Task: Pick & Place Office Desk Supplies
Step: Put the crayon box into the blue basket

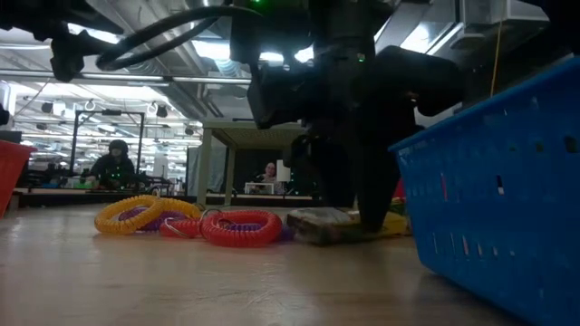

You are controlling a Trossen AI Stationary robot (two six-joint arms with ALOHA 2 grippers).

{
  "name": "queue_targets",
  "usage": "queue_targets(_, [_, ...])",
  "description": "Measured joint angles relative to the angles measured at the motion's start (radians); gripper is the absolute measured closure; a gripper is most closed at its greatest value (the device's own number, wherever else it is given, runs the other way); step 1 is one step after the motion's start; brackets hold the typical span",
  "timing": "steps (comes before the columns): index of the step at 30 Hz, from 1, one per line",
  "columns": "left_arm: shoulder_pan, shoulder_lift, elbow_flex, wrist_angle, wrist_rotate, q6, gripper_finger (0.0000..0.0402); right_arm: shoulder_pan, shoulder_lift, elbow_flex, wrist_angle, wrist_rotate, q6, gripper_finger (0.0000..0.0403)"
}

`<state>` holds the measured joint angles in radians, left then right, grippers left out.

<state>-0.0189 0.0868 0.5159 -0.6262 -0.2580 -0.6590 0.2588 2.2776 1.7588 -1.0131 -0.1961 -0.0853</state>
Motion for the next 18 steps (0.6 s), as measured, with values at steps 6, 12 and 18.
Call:
queue_targets(6, [0.0,0.0,0.0,-0.009,0.0,0.0,0.027,-0.005,0.001,-0.002,0.022,0.001,0.013,0.0174])
queue_targets(12, [0.0,0.0,0.0,-0.008,-0.006,0.008,0.027,-0.019,0.003,-0.003,0.046,0.02,0.031,0.0178])
queue_targets(18, [0.0,0.0,0.0,-0.007,-0.009,0.007,0.027,-0.02,0.004,-0.002,0.056,0.034,0.046,0.0223])
